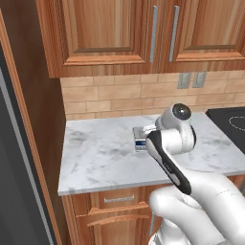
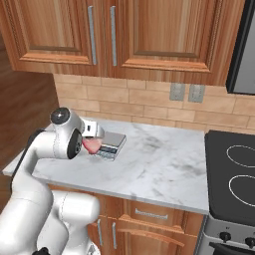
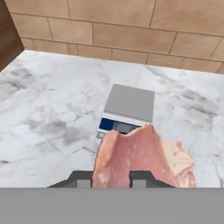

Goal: Take the steak from the fridge and place it on the digital scale on the counter by the fridge. Wait a few seconds for a reading, then move it to the plate on the dining counter.

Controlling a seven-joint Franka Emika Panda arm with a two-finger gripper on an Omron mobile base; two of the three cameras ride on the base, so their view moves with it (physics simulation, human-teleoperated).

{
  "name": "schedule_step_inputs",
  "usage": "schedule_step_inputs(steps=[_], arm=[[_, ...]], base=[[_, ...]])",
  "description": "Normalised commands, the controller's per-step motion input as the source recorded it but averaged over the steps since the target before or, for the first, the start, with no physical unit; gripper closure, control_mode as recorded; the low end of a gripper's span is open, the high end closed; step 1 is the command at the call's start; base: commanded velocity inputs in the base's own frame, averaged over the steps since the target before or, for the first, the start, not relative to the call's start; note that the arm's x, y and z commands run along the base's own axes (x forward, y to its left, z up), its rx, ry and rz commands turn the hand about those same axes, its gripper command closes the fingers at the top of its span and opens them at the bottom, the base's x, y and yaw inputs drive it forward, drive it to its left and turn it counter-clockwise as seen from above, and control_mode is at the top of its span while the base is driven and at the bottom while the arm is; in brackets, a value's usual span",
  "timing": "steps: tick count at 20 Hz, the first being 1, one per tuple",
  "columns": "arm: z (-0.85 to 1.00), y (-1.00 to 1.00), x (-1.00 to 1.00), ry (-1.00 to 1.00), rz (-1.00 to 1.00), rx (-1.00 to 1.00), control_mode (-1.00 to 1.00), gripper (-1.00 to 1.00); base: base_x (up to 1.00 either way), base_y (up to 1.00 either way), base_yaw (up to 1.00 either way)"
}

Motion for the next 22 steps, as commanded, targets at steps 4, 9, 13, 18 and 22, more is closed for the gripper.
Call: schedule_step_inputs(steps=[4, 9, 13, 18, 22], arm=[[0.73, 0.0, -0.63, 0.1, 0.0, 0.05, -1.0, 1.0], [0.3, 0.0, -0.27, 0.18, 0.0, 0.0, -1.0, 1.0], [0.0, 0.0, -0.04, 0.19, 0.0, 0.0, -1.0, 1.0], [0.0, 0.0, -0.05, 0.02, 0.0, 0.0, 1.0, 1.0], [0.0, 0.0, 0.0, 0.0, 0.0, 0.0, 1.0, 1.0]], base=[[0.0, 0.0, 0.0], [0.0, 0.0, 0.0], [0.0, 0.0, 0.0], [-0.65, 0.0, 0.0], [-1.0, 0.0, -0.04]])
